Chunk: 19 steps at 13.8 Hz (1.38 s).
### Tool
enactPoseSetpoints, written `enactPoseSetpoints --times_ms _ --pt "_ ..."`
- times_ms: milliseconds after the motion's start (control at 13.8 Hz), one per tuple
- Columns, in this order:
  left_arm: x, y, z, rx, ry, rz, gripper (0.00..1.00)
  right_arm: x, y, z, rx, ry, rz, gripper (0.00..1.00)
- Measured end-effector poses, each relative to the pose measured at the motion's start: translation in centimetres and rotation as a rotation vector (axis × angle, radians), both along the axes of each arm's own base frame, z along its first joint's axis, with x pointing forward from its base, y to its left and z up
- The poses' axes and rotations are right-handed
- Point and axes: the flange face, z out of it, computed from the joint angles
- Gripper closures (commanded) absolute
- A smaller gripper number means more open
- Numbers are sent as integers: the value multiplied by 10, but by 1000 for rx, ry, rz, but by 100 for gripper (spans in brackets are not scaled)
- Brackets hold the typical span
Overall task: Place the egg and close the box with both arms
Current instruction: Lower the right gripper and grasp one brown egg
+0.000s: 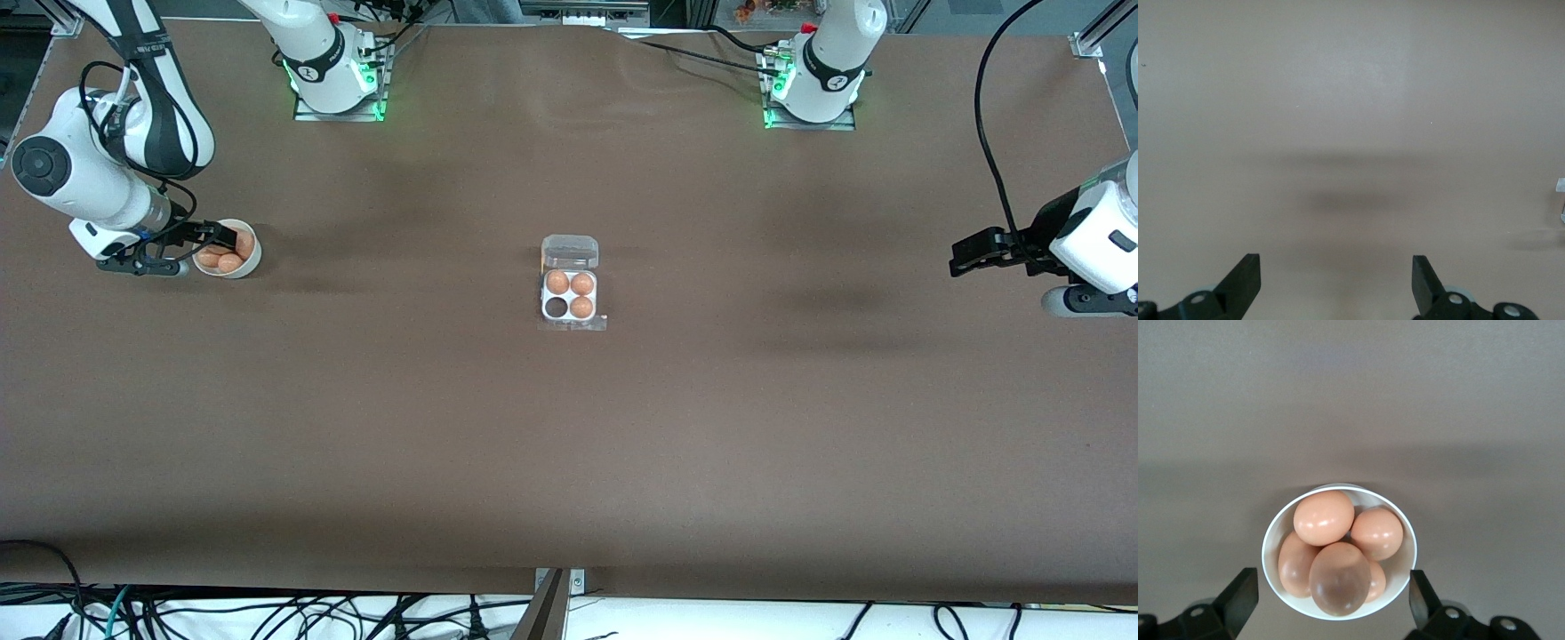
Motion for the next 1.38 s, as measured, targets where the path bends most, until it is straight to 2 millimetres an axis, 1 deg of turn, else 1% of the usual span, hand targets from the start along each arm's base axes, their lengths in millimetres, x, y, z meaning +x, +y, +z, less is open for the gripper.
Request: enactPoseSetpoints --times_ms 579,724,1086,1303,1375 --pt "0 -6 0 -1 0 -10 0 -3 0 -12 5 30 26 2" --pt "0 -8 0 -1 0 -14 0 -5 1 -17 7 42 26 6" --pt "0 -11 0 -1 0 -19 0 -8 1 -27 8 63 29 22" --pt "0 -11 0 -1 0 -19 0 -8 1 -27 8 65 29 35" --pt "0 -11 0 -1 0 -18 0 -8 1 -27 8 66 29 36"
